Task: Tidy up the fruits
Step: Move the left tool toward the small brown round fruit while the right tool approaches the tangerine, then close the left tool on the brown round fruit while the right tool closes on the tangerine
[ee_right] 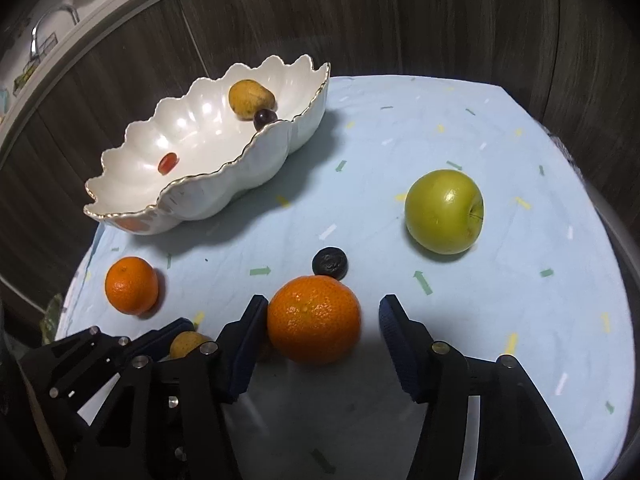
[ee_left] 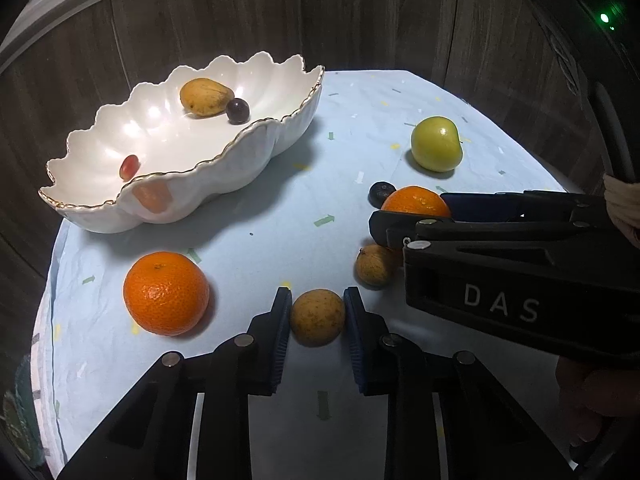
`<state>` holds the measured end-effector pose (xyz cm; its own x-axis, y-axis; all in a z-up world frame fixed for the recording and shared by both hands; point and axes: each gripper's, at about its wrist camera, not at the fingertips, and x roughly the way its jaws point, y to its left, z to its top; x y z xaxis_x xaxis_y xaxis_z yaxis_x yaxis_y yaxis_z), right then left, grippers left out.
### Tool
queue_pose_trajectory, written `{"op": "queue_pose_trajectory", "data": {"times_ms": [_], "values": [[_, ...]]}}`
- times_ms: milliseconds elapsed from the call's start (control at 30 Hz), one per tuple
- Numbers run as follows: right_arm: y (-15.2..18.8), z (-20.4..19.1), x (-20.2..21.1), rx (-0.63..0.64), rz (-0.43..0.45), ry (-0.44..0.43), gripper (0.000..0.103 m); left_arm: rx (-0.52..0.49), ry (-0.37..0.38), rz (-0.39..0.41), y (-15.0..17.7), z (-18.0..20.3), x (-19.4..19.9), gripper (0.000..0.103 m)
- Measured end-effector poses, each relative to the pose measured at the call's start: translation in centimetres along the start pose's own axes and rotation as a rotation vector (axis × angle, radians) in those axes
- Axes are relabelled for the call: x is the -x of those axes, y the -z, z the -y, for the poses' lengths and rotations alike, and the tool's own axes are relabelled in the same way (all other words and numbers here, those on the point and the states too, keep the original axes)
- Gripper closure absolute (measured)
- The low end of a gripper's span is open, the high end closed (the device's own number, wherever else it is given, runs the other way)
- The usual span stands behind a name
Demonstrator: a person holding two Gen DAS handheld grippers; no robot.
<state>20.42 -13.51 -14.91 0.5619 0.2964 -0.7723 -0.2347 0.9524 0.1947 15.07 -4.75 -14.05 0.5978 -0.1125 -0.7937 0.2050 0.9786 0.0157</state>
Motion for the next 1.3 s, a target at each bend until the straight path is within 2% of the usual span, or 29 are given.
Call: {"op": "queue_pose_trajectory", "data": {"times_ms": [67, 167, 733, 1300], "values": [[0.0, -0.2, 0.0, 0.006, 0.0, -0.018, 0.056, 0.002, 0.002, 0.002, 0.0, 0.0, 0.0, 0.077], [0.0, -0.3, 0.0, 0.007, 0.004, -0.014, 0.058, 0.001, 0.004, 0.004, 0.1, 0.0, 0.0, 0.077], [-0.2, -0.7, 2.1, 0.015, 0.028, -0.006, 0.058, 0.023, -0.018, 0.037, -0.6, -0.6, 1.7, 0.078], [-0.5, -2.0, 6.3, 0.04, 0.093, 0.011, 0.058, 0.038, -0.028, 0.11, -1.8, -1.0, 5.6, 0.078]]}}
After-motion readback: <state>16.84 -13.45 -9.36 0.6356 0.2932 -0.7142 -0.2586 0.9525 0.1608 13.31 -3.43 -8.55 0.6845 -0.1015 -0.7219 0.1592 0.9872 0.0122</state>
